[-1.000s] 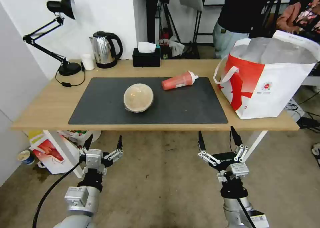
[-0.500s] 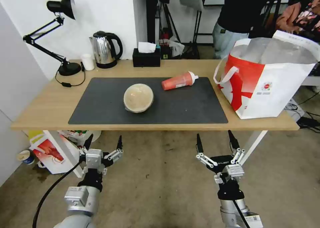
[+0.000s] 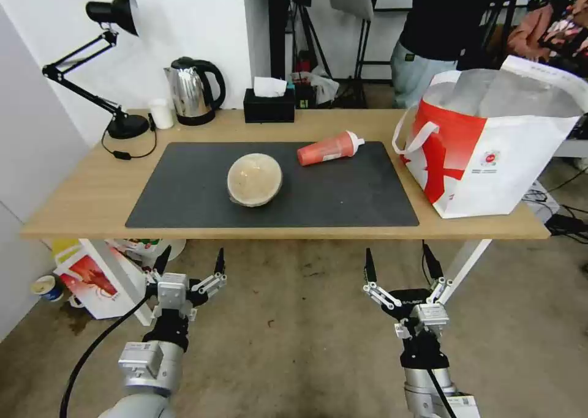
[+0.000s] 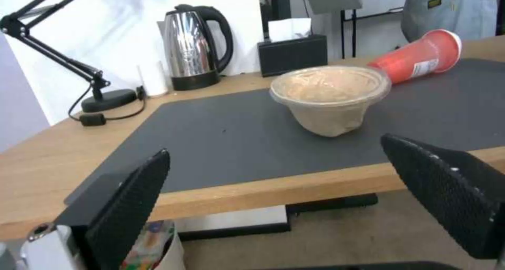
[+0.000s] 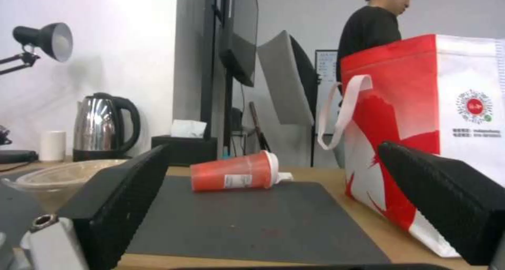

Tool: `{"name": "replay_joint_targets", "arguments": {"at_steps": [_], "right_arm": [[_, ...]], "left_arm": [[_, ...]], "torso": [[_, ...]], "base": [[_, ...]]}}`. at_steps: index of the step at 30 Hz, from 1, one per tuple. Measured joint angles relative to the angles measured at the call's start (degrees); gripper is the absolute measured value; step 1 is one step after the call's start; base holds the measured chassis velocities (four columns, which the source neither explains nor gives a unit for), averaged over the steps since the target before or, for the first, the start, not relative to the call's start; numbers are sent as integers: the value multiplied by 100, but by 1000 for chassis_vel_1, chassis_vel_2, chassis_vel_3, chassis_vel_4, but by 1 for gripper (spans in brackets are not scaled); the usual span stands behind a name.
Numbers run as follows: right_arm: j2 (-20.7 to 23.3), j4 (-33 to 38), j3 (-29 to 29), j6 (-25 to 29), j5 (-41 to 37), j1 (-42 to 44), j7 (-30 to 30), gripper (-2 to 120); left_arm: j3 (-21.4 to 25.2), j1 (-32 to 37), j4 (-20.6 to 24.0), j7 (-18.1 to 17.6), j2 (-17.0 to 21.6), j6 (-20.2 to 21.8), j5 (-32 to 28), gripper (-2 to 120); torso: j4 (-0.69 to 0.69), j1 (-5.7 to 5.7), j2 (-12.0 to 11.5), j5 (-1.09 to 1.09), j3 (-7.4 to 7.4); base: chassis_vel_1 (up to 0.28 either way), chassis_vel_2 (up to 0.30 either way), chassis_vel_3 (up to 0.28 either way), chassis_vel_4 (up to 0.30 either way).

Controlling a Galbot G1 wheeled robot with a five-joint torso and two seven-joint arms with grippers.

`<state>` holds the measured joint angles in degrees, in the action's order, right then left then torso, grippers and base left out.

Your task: Pick up the trash from the table and place it into the takeout bag.

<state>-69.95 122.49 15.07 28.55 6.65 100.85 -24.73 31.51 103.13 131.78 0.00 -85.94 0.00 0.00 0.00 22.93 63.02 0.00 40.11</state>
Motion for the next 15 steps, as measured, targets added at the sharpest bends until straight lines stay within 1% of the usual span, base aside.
{"name": "replay_joint_targets", "arguments": {"at_steps": [11, 15], "right_arm": [[25, -47, -33, -66, -11, 18, -144, 100], [79, 159, 7, -46, -147, 15, -76, 100]], "left_arm": [[0, 0, 0, 0, 0, 0, 0, 100], [0, 0, 0, 0, 0, 0, 0, 100]], "torso": [[0, 0, 0, 0, 0], [0, 0, 0, 1, 0]], "base": [[0, 0, 0, 0], [0, 0, 0, 0]]}}
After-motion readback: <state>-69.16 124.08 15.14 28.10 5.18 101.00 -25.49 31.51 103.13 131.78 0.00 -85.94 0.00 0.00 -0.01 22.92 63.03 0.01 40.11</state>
